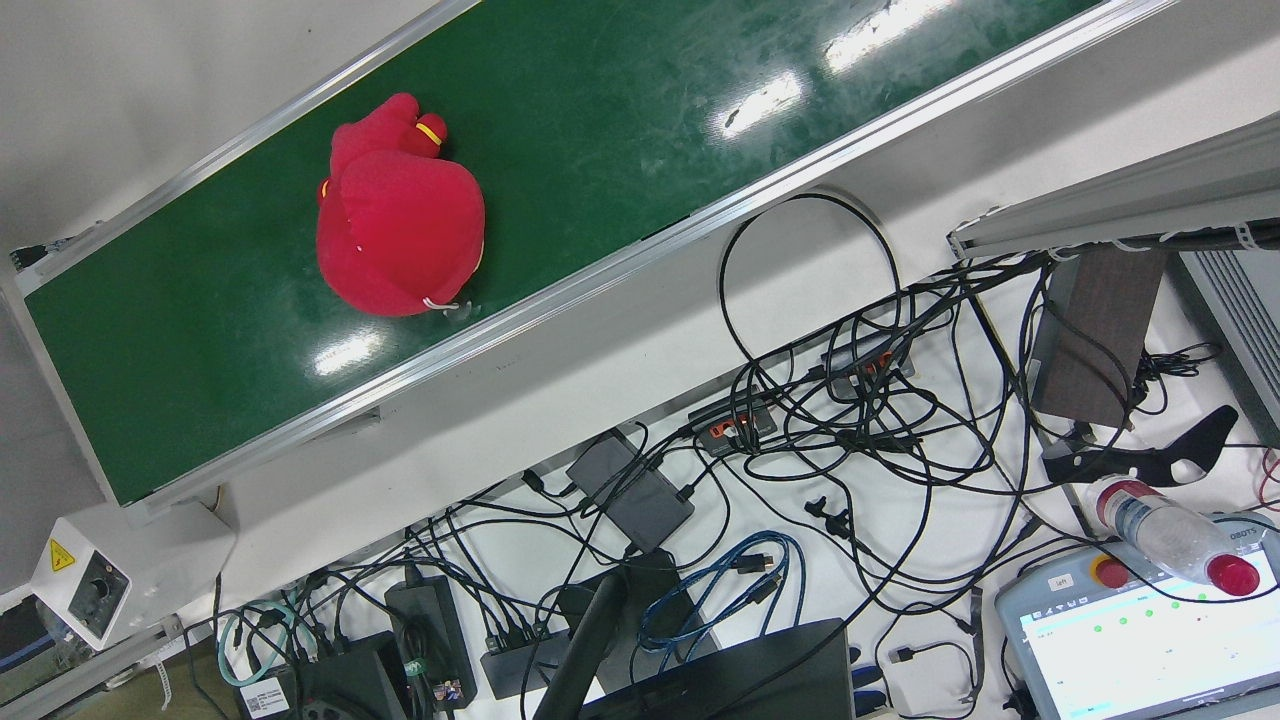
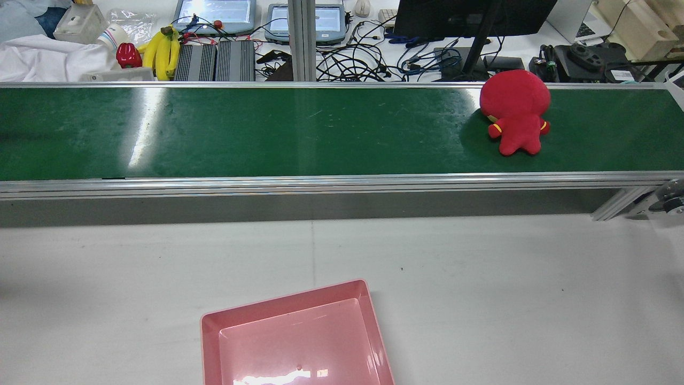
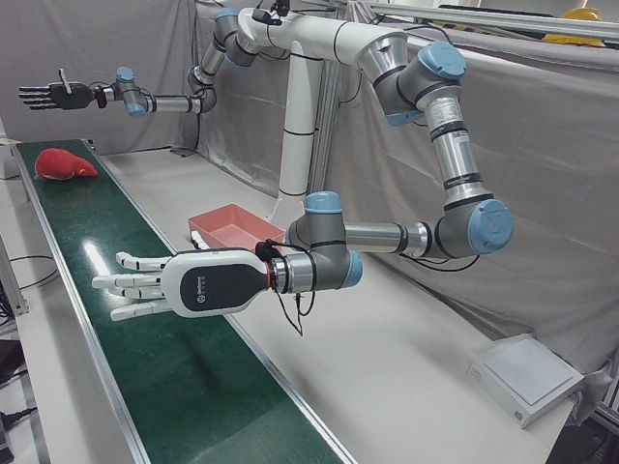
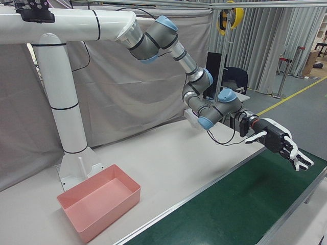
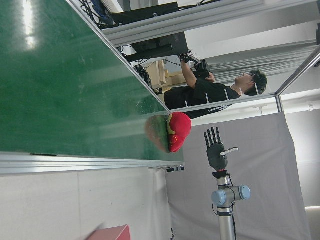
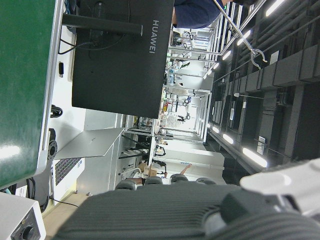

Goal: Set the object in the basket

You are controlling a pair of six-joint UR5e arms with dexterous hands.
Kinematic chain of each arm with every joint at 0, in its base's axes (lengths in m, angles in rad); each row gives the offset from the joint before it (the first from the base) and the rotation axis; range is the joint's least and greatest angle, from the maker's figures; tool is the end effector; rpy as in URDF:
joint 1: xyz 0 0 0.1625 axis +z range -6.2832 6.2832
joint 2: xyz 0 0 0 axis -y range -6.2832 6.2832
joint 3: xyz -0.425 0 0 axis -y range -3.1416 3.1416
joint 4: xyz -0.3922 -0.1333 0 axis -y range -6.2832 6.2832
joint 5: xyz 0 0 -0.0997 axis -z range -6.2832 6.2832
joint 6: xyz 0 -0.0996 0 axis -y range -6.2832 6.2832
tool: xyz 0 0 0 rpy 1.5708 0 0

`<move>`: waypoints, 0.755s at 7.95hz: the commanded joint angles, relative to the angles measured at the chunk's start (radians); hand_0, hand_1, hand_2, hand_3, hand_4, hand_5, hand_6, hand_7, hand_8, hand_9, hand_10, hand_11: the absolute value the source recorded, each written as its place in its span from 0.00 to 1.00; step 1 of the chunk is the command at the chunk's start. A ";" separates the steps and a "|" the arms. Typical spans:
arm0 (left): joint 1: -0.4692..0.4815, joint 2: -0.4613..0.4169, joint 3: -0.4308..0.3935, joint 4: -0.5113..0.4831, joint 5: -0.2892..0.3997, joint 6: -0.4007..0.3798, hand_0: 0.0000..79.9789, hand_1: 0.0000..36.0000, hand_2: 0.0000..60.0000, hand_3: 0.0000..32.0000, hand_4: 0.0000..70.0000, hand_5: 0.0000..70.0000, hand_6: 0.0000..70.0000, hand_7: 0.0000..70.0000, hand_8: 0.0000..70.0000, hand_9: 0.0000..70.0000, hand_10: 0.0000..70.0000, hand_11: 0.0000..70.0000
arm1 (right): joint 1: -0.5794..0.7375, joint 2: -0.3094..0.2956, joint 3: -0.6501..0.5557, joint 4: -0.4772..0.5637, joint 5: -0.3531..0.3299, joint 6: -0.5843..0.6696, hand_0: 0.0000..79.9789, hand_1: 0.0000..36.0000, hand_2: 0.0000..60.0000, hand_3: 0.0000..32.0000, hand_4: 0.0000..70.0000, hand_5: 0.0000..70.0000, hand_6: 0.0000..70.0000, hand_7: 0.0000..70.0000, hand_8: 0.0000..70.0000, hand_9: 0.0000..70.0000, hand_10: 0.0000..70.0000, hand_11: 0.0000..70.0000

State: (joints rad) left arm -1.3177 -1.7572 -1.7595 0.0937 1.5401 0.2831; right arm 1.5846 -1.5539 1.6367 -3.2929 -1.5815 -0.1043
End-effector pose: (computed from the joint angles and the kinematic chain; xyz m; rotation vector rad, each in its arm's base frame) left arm 0.0100 -0.5831 0.5046 0.0610 2.2988 -1.6765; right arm 0.1390 -0.4887 0.6613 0.1117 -2.0924 2.2412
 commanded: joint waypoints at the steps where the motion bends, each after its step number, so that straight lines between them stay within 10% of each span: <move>1: -0.002 -0.002 -0.006 0.012 0.000 -0.001 0.78 0.59 0.00 0.00 0.21 0.42 0.08 0.06 0.17 0.26 0.00 0.00 | 0.000 0.000 0.000 -0.001 0.000 0.000 0.00 0.00 0.00 0.00 0.00 0.00 0.00 0.00 0.00 0.00 0.00 0.00; 6: -0.002 -0.001 -0.054 0.038 0.000 -0.001 0.78 0.58 0.00 0.00 0.20 0.42 0.08 0.06 0.17 0.26 0.00 0.00 | 0.000 0.000 0.000 0.001 0.000 0.000 0.00 0.00 0.00 0.00 0.00 0.00 0.00 0.00 0.00 0.00 0.00 0.00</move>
State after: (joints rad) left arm -1.3196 -1.7587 -1.7853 0.1123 1.5401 0.2817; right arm 1.5858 -1.5539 1.6368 -3.2921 -1.5815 -0.1043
